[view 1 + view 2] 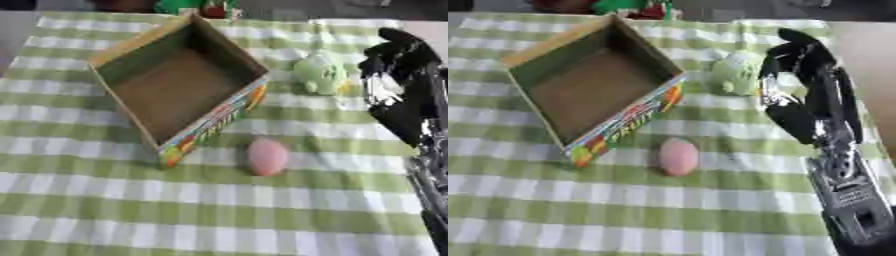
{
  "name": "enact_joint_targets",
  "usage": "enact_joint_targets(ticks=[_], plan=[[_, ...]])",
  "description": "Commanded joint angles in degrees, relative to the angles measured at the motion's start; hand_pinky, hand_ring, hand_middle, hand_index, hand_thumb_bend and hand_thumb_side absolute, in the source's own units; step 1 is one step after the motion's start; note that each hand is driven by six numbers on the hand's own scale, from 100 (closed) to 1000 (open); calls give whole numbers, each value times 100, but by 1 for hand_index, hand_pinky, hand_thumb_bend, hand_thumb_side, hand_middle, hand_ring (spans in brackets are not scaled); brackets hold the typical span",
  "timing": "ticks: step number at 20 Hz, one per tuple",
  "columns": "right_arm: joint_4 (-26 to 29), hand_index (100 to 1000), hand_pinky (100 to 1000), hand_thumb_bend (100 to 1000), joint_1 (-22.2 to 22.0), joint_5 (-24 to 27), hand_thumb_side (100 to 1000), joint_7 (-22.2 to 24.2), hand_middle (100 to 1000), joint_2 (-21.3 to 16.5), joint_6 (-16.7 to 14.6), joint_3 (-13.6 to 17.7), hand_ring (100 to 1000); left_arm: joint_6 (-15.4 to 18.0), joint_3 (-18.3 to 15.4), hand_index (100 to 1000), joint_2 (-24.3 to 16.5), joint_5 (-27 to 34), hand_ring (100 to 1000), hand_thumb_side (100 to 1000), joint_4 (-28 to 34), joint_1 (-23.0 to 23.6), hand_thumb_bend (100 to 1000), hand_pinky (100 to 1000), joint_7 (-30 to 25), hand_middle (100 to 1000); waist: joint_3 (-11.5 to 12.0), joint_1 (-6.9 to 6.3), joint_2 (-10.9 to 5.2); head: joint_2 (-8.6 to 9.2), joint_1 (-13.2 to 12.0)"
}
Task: Pick up objects on the table and place them in the box.
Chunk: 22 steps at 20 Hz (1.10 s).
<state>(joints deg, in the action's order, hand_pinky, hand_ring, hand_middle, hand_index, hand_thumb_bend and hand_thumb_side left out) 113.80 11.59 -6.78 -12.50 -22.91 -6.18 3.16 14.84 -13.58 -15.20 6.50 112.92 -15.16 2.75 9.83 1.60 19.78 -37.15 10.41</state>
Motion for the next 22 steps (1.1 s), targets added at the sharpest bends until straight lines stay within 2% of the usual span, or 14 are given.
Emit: enact_joint_targets(ticks=[1, 6, 7, 12, 16, 19, 20, 22], plan=[[79, 839, 693, 100, 46, -22, 347, -13, 621, -133, -8, 34, 617, -1, -6, 767, -160, -4, 619, 894, 86, -34, 100, 533, -14, 657, -7, -3, -126, 75, -7], [79, 845, 702, 100, 108, -181, 409, -30, 644, -318, 167, 58, 647, -11, -14, 767, -149, -6, 619, 893, 79, 1, 100, 533, -7, 657, 4, -8, -167, 62, 20], [79, 854, 710, 100, 129, -235, 482, -36, 675, -356, 222, 56, 683, -12, -14, 767, -148, -6, 619, 891, 77, 7, 100, 533, -7, 657, 4, -10, -172, 59, 23], [79, 876, 743, 100, 333, -628, 594, 286, 743, -937, 616, -24, 754, -15, -6, 767, -177, -14, 619, 891, 61, 49, 100, 533, -16, 657, -13, 7, -243, 52, 18], [79, 880, 749, 100, 490, -977, 606, 630, 751, -1460, 965, -47, 764, -12, -3, 767, -175, -12, 619, 891, 52, 64, 100, 533, -16, 657, -6, -10, -262, 44, 35], [79, 880, 749, 100, 544, -1218, 606, 769, 751, -1516, 1110, -47, 764, -9, -1, 767, -170, -9, 619, 891, 49, 64, 100, 533, -18, 657, -2, -16, -262, 44, 41], [79, 870, 765, 100, 553, -1271, 676, 786, 797, -1516, 1124, -56, 811, -9, 0, 767, -170, -8, 619, 890, 49, 63, 100, 534, -19, 658, -1, -14, -266, 44, 44], [-35, 870, 765, 100, 717, -1411, 676, 896, 797, -1672, 1137, -220, 811, -20, 20, 767, -216, -12, 619, 890, 43, 83, 100, 534, -35, 658, 20, 56, -347, -5, 58]])
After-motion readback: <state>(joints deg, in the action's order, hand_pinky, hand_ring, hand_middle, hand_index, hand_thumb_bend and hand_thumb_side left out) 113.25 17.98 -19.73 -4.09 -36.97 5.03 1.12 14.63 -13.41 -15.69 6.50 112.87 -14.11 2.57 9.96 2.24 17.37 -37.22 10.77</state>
